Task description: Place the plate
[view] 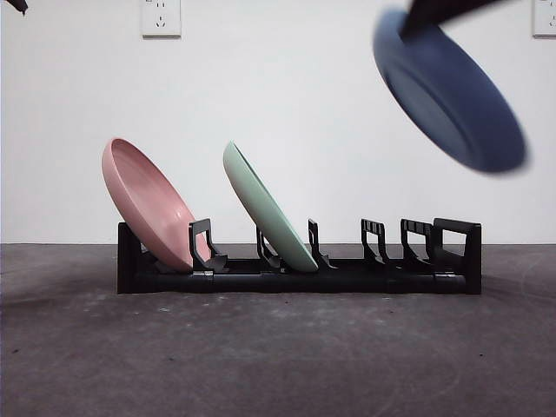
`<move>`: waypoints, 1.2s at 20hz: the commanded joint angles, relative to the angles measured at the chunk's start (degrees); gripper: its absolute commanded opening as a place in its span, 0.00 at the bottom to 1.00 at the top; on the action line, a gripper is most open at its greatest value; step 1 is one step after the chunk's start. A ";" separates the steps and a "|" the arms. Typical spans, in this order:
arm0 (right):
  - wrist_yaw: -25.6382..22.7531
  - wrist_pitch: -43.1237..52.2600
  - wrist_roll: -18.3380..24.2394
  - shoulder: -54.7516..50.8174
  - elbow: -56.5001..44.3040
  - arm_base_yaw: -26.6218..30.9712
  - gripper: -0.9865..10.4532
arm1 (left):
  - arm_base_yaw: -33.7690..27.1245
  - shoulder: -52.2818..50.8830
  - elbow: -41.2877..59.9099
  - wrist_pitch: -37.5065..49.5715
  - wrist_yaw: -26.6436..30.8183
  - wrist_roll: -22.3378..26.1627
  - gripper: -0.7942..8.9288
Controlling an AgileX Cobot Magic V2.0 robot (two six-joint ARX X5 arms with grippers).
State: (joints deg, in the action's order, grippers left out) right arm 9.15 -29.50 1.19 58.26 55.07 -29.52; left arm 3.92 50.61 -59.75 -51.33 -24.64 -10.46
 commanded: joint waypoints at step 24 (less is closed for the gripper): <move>-26.08 15.10 10.32 17.81 -17.09 -37.53 0.10 | 0.11 0.33 -1.42 0.15 -0.46 2.12 0.44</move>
State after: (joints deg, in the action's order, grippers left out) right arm -16.51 -15.05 10.26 75.50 37.26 -66.32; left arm 3.92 50.61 -59.75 -51.42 -24.64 -9.39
